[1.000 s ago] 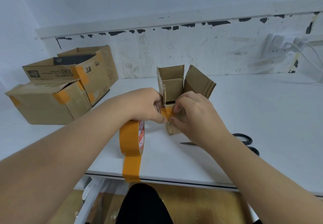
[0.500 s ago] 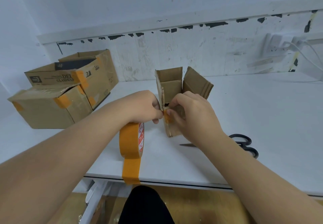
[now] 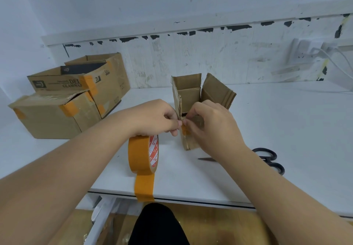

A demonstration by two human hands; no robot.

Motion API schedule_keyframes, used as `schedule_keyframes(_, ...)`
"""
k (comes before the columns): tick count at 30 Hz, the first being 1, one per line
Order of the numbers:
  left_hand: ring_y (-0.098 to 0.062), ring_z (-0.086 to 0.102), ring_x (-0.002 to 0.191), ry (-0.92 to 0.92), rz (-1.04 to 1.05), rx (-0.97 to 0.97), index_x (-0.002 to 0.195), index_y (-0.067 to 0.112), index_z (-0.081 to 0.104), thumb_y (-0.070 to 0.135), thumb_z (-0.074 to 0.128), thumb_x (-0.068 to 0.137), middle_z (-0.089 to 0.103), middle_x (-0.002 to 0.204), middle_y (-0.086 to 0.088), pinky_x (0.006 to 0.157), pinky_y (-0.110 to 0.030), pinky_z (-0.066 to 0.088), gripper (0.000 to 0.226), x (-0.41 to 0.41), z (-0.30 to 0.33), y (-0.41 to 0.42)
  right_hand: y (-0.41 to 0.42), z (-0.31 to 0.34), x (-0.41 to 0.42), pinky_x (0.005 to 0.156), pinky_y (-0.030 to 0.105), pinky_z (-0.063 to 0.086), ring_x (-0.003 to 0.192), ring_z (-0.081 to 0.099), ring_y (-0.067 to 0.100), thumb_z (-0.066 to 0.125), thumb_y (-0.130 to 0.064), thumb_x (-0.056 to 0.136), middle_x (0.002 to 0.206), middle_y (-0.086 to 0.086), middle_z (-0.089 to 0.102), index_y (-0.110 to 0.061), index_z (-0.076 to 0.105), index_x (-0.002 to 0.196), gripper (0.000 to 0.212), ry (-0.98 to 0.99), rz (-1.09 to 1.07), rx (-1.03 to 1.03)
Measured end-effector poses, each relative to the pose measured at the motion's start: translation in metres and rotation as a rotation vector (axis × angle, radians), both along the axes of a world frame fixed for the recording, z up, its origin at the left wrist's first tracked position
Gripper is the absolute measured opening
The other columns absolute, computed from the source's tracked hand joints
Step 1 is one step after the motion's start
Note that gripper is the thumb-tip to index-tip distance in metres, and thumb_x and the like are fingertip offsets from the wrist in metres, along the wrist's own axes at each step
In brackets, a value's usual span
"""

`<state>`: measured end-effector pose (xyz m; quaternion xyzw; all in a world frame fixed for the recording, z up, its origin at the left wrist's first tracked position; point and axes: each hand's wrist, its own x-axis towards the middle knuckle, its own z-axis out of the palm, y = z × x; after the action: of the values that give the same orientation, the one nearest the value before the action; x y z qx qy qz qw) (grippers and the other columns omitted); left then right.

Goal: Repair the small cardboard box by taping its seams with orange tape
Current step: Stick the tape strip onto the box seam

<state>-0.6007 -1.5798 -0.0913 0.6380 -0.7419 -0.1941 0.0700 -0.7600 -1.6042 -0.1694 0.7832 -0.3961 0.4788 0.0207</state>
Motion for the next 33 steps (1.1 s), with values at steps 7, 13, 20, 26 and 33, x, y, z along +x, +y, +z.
schedule_keyframes(7,-0.012,0.063,0.092,-0.015,-0.012,-0.01,0.091,0.024,0.074,0.037,0.061,0.089,0.07,0.097,0.007,0.088,-0.035,0.052,0.019,-0.004,0.002,0.001,-0.001,0.001,-0.001,0.059,0.027,0.032,0.065,0.048,0.02,0.075,-0.023,0.078,0.072,-0.008,0.049,-0.017,0.066,0.08,0.012,0.052,-0.004,0.009)
schedule_keyframes(13,-0.011,0.062,0.086,-0.09,-0.032,-0.034,0.092,0.023,0.075,0.034,0.063,0.088,0.071,0.094,0.007,0.077,-0.028,0.051,0.017,-0.008,0.002,-0.002,-0.001,0.0,-0.002,0.057,0.029,0.03,0.061,0.046,0.023,0.078,-0.019,0.074,0.075,0.0,0.055,-0.013,0.061,0.082,0.02,0.142,-0.011,-0.026)
schedule_keyframes(20,-0.009,0.062,0.088,-0.098,-0.039,0.057,0.095,0.027,0.074,0.034,0.062,0.088,0.07,0.098,0.008,0.08,-0.024,0.05,0.016,-0.008,0.002,0.0,0.001,0.003,-0.007,0.059,0.032,0.04,0.069,0.05,0.023,0.079,-0.02,0.071,0.082,-0.001,0.057,-0.018,0.059,0.086,0.025,0.24,0.009,0.006)
schedule_keyframes(26,-0.007,0.062,0.085,-0.09,-0.008,0.096,0.092,0.025,0.076,0.036,0.063,0.088,0.071,0.093,0.005,0.075,-0.021,0.048,0.017,-0.012,0.001,-0.003,0.002,0.002,-0.005,0.059,0.032,0.04,0.068,0.05,0.024,0.078,-0.019,0.07,0.079,-0.001,0.057,-0.017,0.058,0.084,0.024,0.223,0.001,0.001)
schedule_keyframes(33,-0.004,0.066,0.087,-0.029,0.026,0.179,0.099,0.025,0.073,0.042,0.062,0.087,0.073,0.092,0.012,0.07,-0.021,0.048,0.023,-0.012,0.006,-0.005,0.003,0.001,-0.004,0.06,0.031,0.04,0.068,0.05,0.024,0.075,-0.016,0.07,0.08,0.0,0.057,-0.016,0.059,0.085,0.022,0.209,0.0,-0.008)
